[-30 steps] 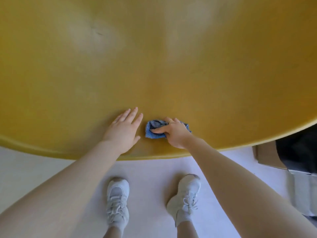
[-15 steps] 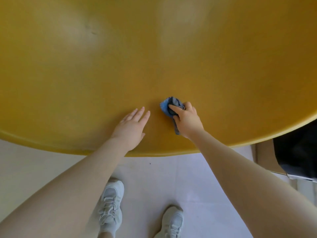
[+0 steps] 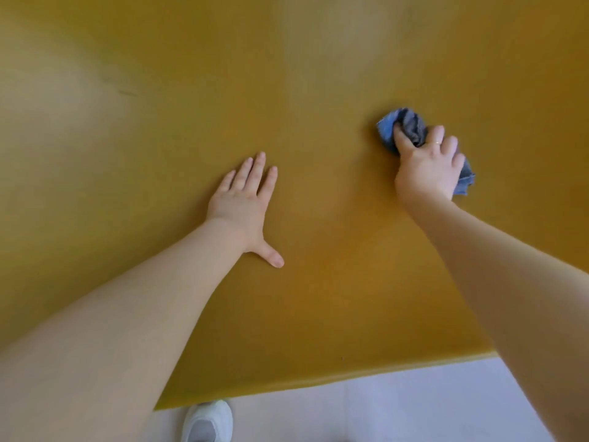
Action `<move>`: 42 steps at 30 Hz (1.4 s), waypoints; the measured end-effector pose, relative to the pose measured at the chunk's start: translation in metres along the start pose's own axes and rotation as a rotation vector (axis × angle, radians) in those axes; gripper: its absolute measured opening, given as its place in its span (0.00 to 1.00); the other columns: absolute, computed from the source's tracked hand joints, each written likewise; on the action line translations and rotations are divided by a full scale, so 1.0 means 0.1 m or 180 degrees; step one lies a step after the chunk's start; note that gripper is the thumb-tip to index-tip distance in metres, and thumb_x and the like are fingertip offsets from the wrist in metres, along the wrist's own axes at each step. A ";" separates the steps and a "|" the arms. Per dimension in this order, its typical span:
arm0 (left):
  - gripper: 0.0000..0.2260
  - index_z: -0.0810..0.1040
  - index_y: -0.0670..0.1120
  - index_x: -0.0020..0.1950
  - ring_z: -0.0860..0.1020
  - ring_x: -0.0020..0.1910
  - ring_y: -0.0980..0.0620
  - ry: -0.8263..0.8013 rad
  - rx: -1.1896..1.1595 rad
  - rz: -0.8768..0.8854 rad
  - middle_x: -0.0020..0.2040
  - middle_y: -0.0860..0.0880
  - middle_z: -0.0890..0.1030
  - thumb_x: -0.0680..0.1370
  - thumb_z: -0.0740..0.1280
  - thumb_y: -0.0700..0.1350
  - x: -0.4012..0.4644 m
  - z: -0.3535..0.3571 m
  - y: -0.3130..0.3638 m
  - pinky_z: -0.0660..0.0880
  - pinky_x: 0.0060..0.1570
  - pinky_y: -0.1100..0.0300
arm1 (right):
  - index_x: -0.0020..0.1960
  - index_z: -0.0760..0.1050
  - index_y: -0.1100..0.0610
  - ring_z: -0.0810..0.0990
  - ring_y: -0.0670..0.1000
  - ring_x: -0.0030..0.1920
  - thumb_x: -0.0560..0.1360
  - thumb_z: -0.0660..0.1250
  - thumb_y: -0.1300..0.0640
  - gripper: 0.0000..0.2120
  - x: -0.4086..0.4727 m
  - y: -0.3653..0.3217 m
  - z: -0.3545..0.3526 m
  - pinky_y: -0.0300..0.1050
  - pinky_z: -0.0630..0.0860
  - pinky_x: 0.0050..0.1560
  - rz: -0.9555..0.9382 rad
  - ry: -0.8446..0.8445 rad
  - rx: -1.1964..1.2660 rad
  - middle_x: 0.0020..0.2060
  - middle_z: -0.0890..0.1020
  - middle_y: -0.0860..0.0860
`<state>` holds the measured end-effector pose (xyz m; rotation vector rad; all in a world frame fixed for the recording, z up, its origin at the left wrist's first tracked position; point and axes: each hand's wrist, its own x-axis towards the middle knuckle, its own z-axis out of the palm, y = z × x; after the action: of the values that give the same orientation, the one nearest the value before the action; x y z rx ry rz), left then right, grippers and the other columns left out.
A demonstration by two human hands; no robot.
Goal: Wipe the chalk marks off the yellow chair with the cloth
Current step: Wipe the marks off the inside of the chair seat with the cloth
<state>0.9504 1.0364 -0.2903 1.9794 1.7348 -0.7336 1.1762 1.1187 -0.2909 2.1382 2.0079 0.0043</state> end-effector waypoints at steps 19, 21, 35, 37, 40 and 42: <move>0.55 0.32 0.45 0.75 0.34 0.75 0.51 0.0014 -0.0568 0.0309 0.75 0.49 0.29 0.67 0.68 0.65 0.05 -0.06 -0.21 0.39 0.74 0.57 | 0.75 0.44 0.48 0.65 0.60 0.62 0.79 0.49 0.62 0.28 -0.46 -0.81 -0.03 0.53 0.64 0.59 -0.1615 -0.0611 -0.0077 0.67 0.62 0.60; 0.55 0.31 0.45 0.75 0.34 0.75 0.51 0.0016 -0.0540 0.0297 0.74 0.49 0.29 0.67 0.68 0.65 0.04 -0.06 -0.20 0.39 0.74 0.56 | 0.75 0.46 0.46 0.65 0.60 0.61 0.78 0.49 0.63 0.29 -0.28 -0.61 -0.06 0.53 0.63 0.59 -0.1535 -0.0523 -0.0158 0.67 0.62 0.60; 0.52 0.37 0.41 0.76 0.39 0.77 0.47 0.0822 -0.0501 -0.0927 0.77 0.44 0.37 0.69 0.64 0.66 -0.13 -0.15 -0.91 0.37 0.73 0.54 | 0.76 0.44 0.49 0.64 0.60 0.62 0.75 0.52 0.66 0.33 0.07 -1.60 -0.19 0.51 0.62 0.61 0.0376 -0.0383 0.1054 0.68 0.61 0.61; 0.55 0.38 0.39 0.76 0.40 0.77 0.47 0.0867 -0.0480 -0.1212 0.77 0.43 0.38 0.67 0.66 0.68 -0.17 -0.14 -1.07 0.39 0.74 0.53 | 0.76 0.46 0.50 0.64 0.60 0.62 0.75 0.53 0.63 0.32 -0.15 -1.92 -0.20 0.52 0.61 0.60 -0.0146 -0.0433 0.1131 0.67 0.62 0.61; 0.50 0.41 0.38 0.76 0.42 0.77 0.46 0.0991 -0.0581 -0.1308 0.77 0.42 0.40 0.69 0.71 0.57 -0.24 -0.08 -1.14 0.41 0.74 0.53 | 0.73 0.60 0.49 0.72 0.59 0.55 0.70 0.61 0.50 0.31 -0.66 -2.42 -0.14 0.49 0.68 0.56 -0.1298 -0.0390 0.1034 0.61 0.72 0.58; 0.47 0.41 0.39 0.76 0.42 0.77 0.46 0.0981 -0.0604 -0.1332 0.77 0.42 0.40 0.72 0.70 0.52 -0.26 -0.04 -1.14 0.41 0.74 0.54 | 0.66 0.71 0.47 0.77 0.55 0.45 0.60 0.69 0.43 0.34 -0.77 -2.55 -0.18 0.45 0.73 0.49 -0.1502 -0.0324 0.1123 0.52 0.79 0.54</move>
<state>0.8359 1.0348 -0.2668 1.6865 2.3473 -0.3777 0.9164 1.0583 -0.3013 1.7280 2.5449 -0.5549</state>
